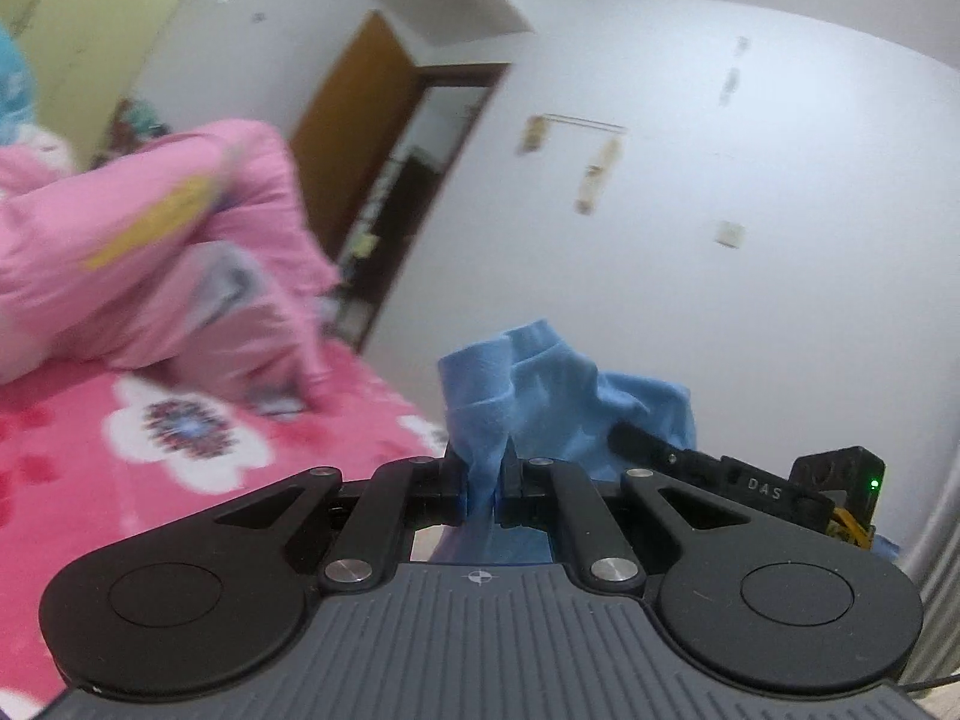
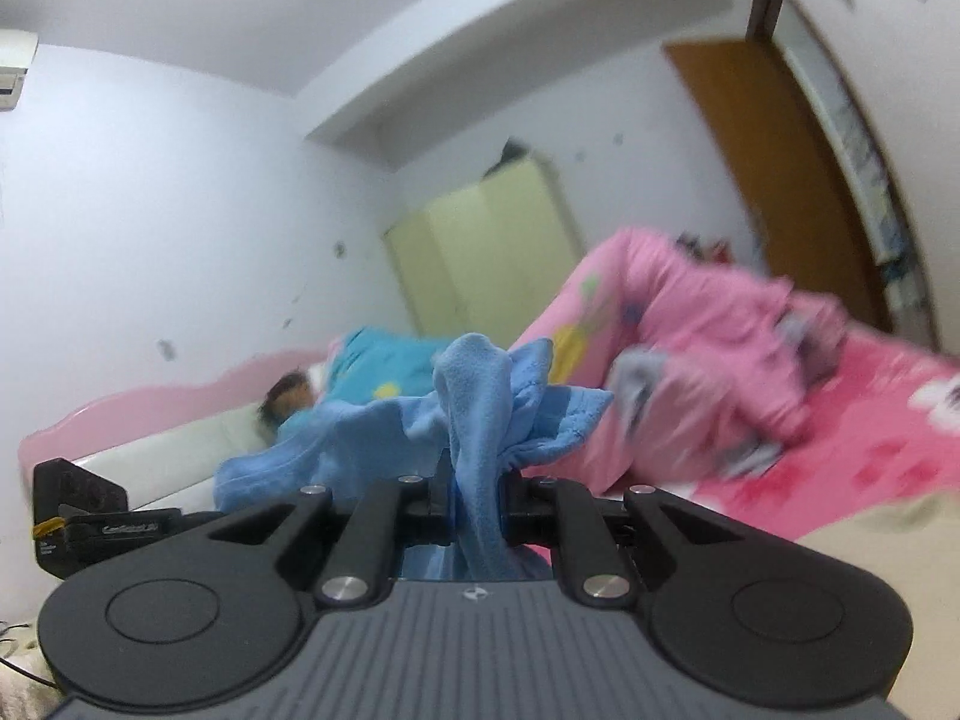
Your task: Fold clothes
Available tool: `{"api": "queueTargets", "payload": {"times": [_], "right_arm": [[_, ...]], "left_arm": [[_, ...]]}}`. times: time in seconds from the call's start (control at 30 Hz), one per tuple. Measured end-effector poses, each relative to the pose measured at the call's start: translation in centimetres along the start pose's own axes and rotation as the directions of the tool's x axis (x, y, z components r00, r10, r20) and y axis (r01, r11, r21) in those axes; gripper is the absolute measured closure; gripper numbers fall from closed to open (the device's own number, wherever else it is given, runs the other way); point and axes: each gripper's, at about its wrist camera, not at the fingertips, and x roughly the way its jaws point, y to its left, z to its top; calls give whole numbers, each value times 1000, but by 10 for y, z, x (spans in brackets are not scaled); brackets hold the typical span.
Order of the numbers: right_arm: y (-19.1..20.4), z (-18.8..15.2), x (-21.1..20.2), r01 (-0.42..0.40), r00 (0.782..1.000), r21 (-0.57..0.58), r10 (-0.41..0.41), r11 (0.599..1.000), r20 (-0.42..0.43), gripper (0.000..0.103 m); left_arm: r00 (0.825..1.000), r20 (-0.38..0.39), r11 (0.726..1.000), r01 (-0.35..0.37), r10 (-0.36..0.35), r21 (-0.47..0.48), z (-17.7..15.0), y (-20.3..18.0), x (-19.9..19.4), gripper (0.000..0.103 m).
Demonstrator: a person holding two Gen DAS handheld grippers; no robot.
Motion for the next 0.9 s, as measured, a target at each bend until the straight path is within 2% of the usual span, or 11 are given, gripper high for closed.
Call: {"api": "queueTargets", "payload": {"times": [0.23,0.4,0.6,0.9], "right_arm": [[-38,41,-54,118,992,-38,-116,992,52,90],[-63,55,-75,191,980,-63,-187,980,66,90],[-108,60,-75,245,969,-34,-244,969,32,90],[-177,49,-33,265,963,1,-265,964,-52,90]], "left_arm": [[989,-36,990,142,-143,-18,-1,-39,68,98],[979,-71,981,191,-193,-27,-8,-48,112,98],[972,-122,978,192,-201,-86,-22,-42,159,98],[980,-162,987,100,-120,-127,-28,-8,213,98]]}}
